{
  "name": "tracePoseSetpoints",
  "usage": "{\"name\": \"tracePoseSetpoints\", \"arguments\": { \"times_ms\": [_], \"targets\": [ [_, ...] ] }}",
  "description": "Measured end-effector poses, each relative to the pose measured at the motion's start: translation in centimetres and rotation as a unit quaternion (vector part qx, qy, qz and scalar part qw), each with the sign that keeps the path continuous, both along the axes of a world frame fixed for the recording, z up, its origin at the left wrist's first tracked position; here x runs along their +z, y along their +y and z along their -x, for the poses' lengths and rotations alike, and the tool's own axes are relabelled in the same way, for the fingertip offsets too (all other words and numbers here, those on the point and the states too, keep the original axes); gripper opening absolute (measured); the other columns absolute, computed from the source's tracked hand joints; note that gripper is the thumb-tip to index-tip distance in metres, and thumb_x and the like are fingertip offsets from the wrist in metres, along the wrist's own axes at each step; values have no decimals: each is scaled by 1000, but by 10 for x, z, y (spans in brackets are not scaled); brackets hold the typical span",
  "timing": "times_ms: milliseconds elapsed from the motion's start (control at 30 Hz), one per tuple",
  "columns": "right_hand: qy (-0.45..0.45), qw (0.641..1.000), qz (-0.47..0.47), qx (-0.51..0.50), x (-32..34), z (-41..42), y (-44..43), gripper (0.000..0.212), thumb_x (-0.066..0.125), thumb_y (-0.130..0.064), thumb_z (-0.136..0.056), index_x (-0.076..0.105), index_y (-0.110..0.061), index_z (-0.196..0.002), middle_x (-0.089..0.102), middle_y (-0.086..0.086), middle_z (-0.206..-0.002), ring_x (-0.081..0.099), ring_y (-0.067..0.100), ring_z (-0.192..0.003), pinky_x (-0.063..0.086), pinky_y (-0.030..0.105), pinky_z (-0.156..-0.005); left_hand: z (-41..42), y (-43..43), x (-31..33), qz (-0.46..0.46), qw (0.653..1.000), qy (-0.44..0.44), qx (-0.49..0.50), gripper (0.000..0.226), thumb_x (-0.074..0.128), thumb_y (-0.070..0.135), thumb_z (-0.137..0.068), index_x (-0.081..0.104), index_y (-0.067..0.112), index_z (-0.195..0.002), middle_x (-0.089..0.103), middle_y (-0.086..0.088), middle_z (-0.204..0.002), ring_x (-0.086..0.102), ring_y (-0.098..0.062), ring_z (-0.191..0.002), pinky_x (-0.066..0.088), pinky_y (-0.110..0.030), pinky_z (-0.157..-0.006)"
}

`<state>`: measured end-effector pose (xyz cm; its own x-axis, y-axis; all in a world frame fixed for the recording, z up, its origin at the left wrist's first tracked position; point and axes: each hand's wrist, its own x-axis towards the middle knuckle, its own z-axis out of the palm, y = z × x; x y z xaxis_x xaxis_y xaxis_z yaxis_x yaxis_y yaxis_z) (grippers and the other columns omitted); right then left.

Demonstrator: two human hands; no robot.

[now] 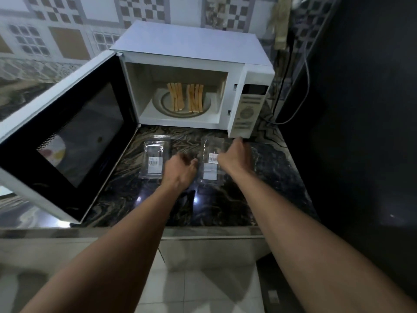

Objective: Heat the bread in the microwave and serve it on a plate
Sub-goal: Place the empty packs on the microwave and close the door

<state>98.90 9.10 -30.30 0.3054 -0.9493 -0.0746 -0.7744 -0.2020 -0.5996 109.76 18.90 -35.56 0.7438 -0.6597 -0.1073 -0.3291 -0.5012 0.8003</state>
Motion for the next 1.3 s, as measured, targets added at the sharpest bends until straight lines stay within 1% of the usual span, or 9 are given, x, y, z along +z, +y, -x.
{"name": "tracePoseSetpoints", "arguments": {
  "times_ms": [133, 333, 400, 533, 700, 867, 1067, 1200, 1300],
  "targets": [
    [2, 997, -83, -3, -17, 16, -8, 42, 64, -20, -78, 59, -4, -117, 63, 17, -121, 61, 37, -110, 49, 35, -91, 9, -6, -21, -28, 996, 79, 0, 40, 65, 42, -90, 73, 2, -85, 73, -12, -79, 69, -26, -79, 56, -35, -72],
    [43, 987, -140, 71, -50, 17, -8, 10, 65, -10, -88, 66, -5, -97, 66, 12, -91, 55, 17, -52, 29, 13, -30, -12, -22, -95, -32, 982, 184, 32, 59, 67, 49, -45, 72, 0, -76, 72, -22, -74, 73, -38, -77, 60, -59, -74],
    [39, 987, -136, 76, -63, 9, -9, 16, 71, -11, -85, 66, -7, -99, 66, 7, -94, 61, 20, -60, 38, 10, -40, -25, -27, -119, -31, 974, 217, 61, 51, 68, 38, -39, 72, 1, -74, 72, -24, -75, 73, -41, -76, 59, -62, -70],
    [26, 991, -120, 58, -87, -10, -12, 30, 79, -21, -74, 67, -11, -100, 72, 10, -103, 70, 29, -91, 58, 34, -77, -8, -20, -72, -9, 963, 235, 131, 24, 75, 13, -58, 74, -3, -77, 72, -26, -78, 73, -39, -72, 61, -56, -70],
    [7, 991, -132, 38, -96, -22, -12, 28, 77, -24, -74, 67, -13, -98, 72, 9, -100, 70, 29, -88, 60, 37, -78, 3, -18, -46, -10, 955, 219, 198, 4, 79, -1, -77, 75, -2, -76, 72, -20, -71, 73, -32, -65, 63, -46, -66],
    [-5, 987, -154, 32, -91, -20, -13, 19, 72, -16, -79, 71, -9, -97, 72, 11, -102, 70, 29, -91, 57, 31, -74, -6, -19, -58, -28, 953, 207, 217, 18, 90, 11, -64, 77, 3, -72, 73, -15, -67, 73, -29, -61, 63, -43, -63],
    [2, 990, -141, 21, -87, -15, -13, 23, 66, -9, -84, 66, -5, -107, 67, 14, -114, 64, 34, -107, 55, 38, -91, -13, -23, -71, -71, 961, 171, 205, 22, 87, 24, -48, 76, 9, -61, 72, -9, -59, 73, -28, -59, 63, -39, -64],
    [14, 991, -130, 22, -83, -16, -8, 24, 69, -12, -81, 69, -5, -104, 70, 14, -112, 67, 32, -103, 56, 34, -85, -11, -22, -69, -85, 977, 98, 171, 22, 77, 36, -54, 77, 17, -64, 73, -5, -63, 74, -27, -69, 63, -36, -69],
    [23, 992, -122, 28, -75, -13, -3, 18, 67, -13, -82, 70, -5, -98, 71, 13, -104, 67, 27, -84, 49, 17, -51, 4, -7, -40, -111, 985, 7, 135, 29, 75, 41, -79, 77, 12, -78, 72, -6, -74, 67, -24, -69, 54, -28, -64]
  ]
}}
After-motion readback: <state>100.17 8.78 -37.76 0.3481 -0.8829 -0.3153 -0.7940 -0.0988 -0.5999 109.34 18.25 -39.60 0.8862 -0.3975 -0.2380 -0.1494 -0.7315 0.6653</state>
